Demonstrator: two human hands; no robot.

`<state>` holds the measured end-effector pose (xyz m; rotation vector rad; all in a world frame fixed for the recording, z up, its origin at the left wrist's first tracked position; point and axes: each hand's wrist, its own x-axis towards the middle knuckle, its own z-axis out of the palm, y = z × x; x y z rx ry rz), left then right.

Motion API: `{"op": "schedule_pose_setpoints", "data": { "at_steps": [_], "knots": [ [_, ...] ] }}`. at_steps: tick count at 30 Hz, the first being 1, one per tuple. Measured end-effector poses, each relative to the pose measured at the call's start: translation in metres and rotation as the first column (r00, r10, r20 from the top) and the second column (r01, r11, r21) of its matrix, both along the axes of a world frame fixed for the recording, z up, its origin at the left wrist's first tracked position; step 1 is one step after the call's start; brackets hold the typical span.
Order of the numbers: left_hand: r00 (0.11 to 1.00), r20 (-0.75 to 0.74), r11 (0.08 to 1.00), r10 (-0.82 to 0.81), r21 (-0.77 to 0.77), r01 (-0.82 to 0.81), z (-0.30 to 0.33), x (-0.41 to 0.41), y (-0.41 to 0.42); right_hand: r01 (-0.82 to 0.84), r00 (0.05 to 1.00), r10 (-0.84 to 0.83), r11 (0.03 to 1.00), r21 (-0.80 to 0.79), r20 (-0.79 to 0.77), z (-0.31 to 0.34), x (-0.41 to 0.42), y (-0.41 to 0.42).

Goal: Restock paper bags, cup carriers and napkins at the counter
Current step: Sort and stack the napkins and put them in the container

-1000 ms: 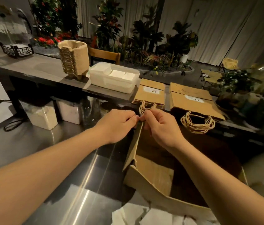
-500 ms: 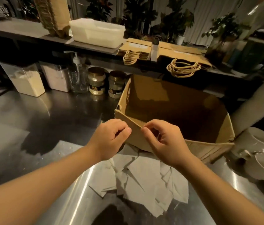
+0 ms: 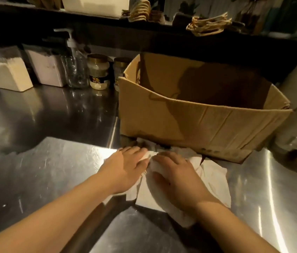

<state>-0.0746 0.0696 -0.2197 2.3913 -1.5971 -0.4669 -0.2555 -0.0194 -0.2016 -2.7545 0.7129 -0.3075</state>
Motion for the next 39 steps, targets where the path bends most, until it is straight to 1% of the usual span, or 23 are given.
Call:
{"op": "schedule_pose_setpoints", "data": {
  "at_steps": [3, 5, 7, 8, 9, 10, 11, 12, 14, 16, 17, 19, 21, 22, 23, 25, 28, 30, 36, 39],
  "knots": [
    [0.999, 0.034, 0.996, -0.018, -0.091, 0.021, -0.001, -0.006, 0.005, -0.003, 1.000, 0.003, 1.000, -0.005, 0.016, -0.009, -0.006, 0.002],
    [0.998, 0.058, 0.990, -0.021, -0.137, 0.029, 0.003, -0.011, 0.010, 0.018, 1.000, -0.019, 1.000, -0.018, -0.016, -0.009, -0.006, 0.000],
    [0.999, 0.040, 0.987, -0.007, -0.157, 0.014, 0.008, -0.014, 0.017, 0.073, 0.997, -0.071, 0.996, 0.046, -0.044, -0.007, -0.004, -0.001],
    [0.999, -0.036, 0.983, 0.010, -0.185, -0.017, 0.011, -0.014, 0.020, 0.092, 0.995, -0.089, 0.993, 0.079, -0.048, -0.006, -0.004, 0.000],
    [0.986, -0.161, 0.967, 0.034, -0.243, -0.073, 0.014, -0.015, 0.023, 0.102, 0.994, -0.097, 0.991, 0.087, -0.050, -0.004, -0.005, 0.002],
    [0.950, -0.305, 0.938, 0.059, -0.308, -0.157, 0.016, -0.014, 0.025, 0.110, 0.993, -0.107, 0.991, 0.080, -0.042, -0.001, -0.006, 0.005],
    [0.909, -0.409, 0.895, 0.081, -0.372, -0.247, 0.016, -0.013, 0.028, 0.127, 0.992, -0.126, 0.989, 0.075, -0.017, 0.001, -0.007, 0.008],
    [0.888, -0.446, 0.852, 0.116, -0.415, -0.319, 0.015, -0.009, 0.028, 0.154, 0.987, -0.156, 0.985, 0.078, 0.023, 0.006, -0.006, 0.010],
    [0.858, -0.468, 0.801, 0.212, -0.420, -0.427, 0.012, 0.003, 0.027, 0.219, 0.972, -0.224, 0.973, 0.071, 0.076, 0.015, -0.002, 0.015],
    [0.810, -0.527, 0.796, 0.256, -0.360, -0.486, 0.014, 0.015, 0.026, 0.259, 0.954, -0.262, 0.965, 0.038, 0.144, 0.023, 0.008, 0.019],
    [0.803, -0.541, 0.815, 0.250, -0.331, -0.477, 0.015, 0.020, 0.025, 0.272, 0.939, -0.279, 0.960, 0.064, 0.199, 0.026, 0.013, 0.023],
    [0.808, -0.542, 0.846, 0.232, -0.298, -0.443, 0.021, 0.024, 0.027, 0.279, 0.912, -0.304, 0.952, 0.128, 0.276, 0.032, 0.026, 0.032],
    [0.797, -0.566, 0.835, 0.212, -0.318, -0.448, 0.023, 0.024, 0.030, 0.263, 0.919, -0.286, 0.958, 0.118, 0.271, 0.029, 0.039, 0.040],
    [0.800, -0.564, 0.824, 0.206, -0.341, -0.453, 0.022, 0.023, 0.033, 0.252, 0.932, -0.270, 0.962, 0.105, 0.243, 0.026, 0.045, 0.044],
    [0.822, -0.534, 0.816, 0.197, -0.375, -0.439, 0.019, 0.023, 0.036, 0.235, 0.948, -0.248, 0.968, 0.089, 0.201, 0.021, 0.048, 0.047],
    [0.881, -0.449, 0.834, 0.152, -0.420, -0.358, 0.013, 0.025, 0.039, 0.180, 0.978, -0.186, 0.981, 0.072, 0.093, 0.015, 0.046, 0.051],
    [0.925, -0.371, 0.894, 0.077, -0.384, -0.228, 0.011, 0.031, 0.043, 0.067, 0.997, -0.064, 0.994, 0.081, -0.032, 0.013, 0.034, 0.050],
    [0.935, -0.352, 0.922, 0.046, -0.345, -0.175, 0.010, 0.034, 0.044, 0.046, 0.995, -0.040, 0.997, 0.069, -0.090, 0.013, 0.031, 0.047],
    [0.956, -0.293, 0.939, 0.019, -0.324, -0.118, 0.012, 0.034, 0.043, 0.054, 0.998, -0.055, 0.997, -0.063, -0.008, 0.010, 0.034, 0.046],
    [0.953, -0.304, 0.928, 0.009, -0.353, -0.121, 0.012, 0.032, 0.043, 0.063, 0.995, -0.056, 0.994, -0.086, 0.087, 0.004, 0.037, 0.043]
  ]
}}
